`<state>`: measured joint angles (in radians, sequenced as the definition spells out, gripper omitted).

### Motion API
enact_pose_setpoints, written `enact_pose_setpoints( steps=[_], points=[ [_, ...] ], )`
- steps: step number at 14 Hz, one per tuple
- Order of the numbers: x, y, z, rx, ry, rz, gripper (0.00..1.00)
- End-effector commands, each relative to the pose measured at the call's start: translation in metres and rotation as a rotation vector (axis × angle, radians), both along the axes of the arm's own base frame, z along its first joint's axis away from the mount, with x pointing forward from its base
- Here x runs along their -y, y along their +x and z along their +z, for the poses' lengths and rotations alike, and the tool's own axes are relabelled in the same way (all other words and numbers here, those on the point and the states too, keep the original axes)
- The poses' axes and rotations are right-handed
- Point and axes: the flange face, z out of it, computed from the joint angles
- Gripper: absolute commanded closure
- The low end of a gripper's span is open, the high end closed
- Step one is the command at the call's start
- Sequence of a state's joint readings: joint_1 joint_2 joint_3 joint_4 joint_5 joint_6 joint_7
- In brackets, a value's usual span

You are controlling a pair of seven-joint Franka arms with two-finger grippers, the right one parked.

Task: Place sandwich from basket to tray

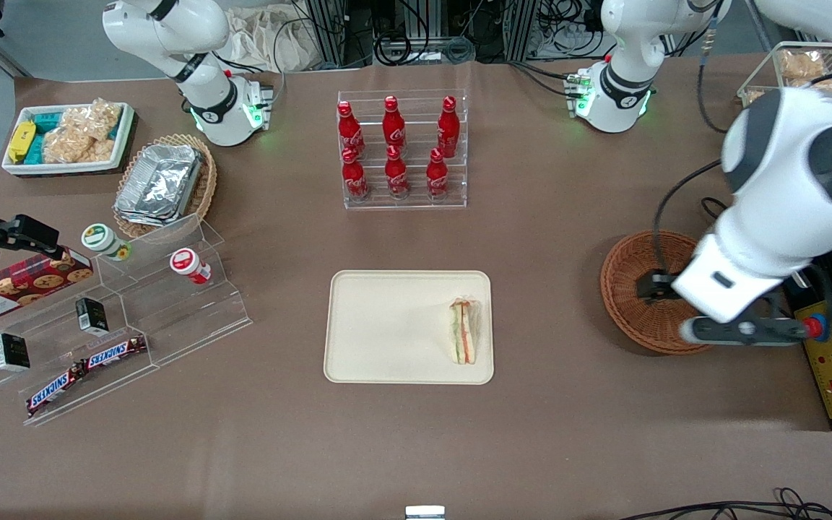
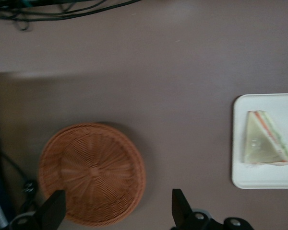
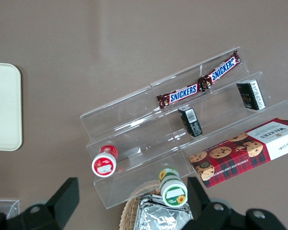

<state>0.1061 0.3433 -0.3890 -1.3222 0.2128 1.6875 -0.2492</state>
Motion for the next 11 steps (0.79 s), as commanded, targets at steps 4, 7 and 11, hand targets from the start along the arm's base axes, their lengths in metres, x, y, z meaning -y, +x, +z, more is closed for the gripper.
enact_pose_setpoints(
  steps=[4, 7, 11],
  points=[
    [-0.061, -0.016, 0.021, -0.038, 0.026, 0.079, 0.01],
    [-0.07, -0.02, 0.025, -0.049, 0.038, 0.103, 0.0],
    [-0.117, -0.03, 0.037, -0.058, -0.046, 0.101, 0.0]
  ],
)
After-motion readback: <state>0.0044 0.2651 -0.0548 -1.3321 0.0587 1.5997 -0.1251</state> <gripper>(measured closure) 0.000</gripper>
